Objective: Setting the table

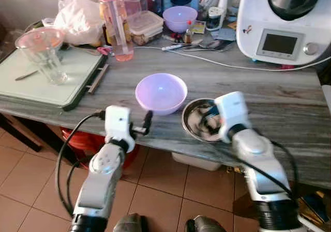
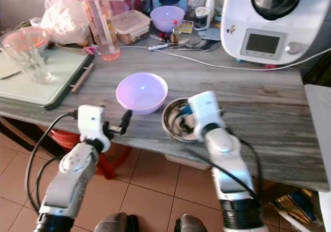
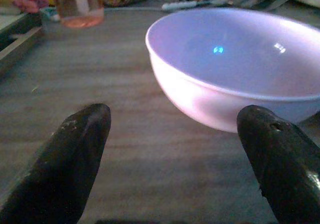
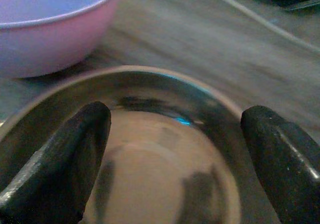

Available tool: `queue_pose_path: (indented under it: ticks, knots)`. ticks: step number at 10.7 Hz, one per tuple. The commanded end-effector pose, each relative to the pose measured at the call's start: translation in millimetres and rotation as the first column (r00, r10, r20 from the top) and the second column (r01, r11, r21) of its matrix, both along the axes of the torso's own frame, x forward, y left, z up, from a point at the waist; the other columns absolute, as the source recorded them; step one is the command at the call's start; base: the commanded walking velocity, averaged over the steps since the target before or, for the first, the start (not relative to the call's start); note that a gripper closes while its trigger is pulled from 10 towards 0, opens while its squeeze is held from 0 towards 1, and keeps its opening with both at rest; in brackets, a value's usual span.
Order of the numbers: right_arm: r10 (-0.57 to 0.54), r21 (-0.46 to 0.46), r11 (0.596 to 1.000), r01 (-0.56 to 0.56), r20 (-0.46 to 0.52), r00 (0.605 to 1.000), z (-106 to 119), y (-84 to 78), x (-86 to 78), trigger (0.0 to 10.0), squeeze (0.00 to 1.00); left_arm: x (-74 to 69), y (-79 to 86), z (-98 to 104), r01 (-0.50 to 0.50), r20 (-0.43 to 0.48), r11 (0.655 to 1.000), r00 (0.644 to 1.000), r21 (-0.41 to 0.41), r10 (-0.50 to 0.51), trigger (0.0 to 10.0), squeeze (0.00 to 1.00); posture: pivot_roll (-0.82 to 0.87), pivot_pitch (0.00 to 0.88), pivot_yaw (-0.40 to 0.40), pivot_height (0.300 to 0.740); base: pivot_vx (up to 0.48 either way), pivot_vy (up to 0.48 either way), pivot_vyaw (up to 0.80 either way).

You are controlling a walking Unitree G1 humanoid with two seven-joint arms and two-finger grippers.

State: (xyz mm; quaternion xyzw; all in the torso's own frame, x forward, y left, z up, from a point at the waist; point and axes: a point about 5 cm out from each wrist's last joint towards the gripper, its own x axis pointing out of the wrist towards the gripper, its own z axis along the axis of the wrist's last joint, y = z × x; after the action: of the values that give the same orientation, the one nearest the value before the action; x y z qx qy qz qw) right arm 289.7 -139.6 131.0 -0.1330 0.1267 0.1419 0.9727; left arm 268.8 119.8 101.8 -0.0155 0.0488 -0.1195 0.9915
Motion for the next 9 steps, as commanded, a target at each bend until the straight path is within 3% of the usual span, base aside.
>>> queue_pose_path:
  ticks: [1, 3, 5, 9]
  knots:
    - [0.021, 0.009, 1.000, -0.021, -0.019, 1.000, 0.9, 4.2, 3.9, 10.0, 0.85, -4.5, 13.7, -4.3, -0.036, -0.018, 0.999, 0.999, 0.022, 0.036, 10.0, 0.00, 0.03, 0.101, 0.068, 0.740, 0.000, 0.000, 0.00]
    - [0.082, 0.035, 0.996, -0.080, -0.082, 0.993, -3.4, 10.9, 7.6, 10.0, 0.81, -24.4, 38.7, -15.5, -0.106, -0.054, 0.991, 0.992, 0.078, 0.111, 10.0, 0.00, 0.05, 0.105, 0.053, 0.740, 0.000, 0.000, 0.00]
    - [0.127, 0.060, 0.991, -0.121, -0.105, 0.986, -4.3, 19.0, 12.1, 10.0, 0.78, -41.0, 47.9, -19.7, -0.147, -0.068, 0.985, 0.986, 0.093, 0.153, 10.0, 0.00, 0.07, 0.109, 0.040, 0.740, 0.000, 0.000, 0.00]
    - [0.155, 0.105, 0.984, -0.143, -0.109, 0.982, -2.6, 28.4, 15.9, 10.0, 0.76, -41.9, 50.2, -13.5, -0.157, -0.048, 0.983, 0.986, 0.095, 0.162, 10.0, 0.00, 0.07, 0.114, 0.042, 0.740, 0.000, 0.000, 0.00]
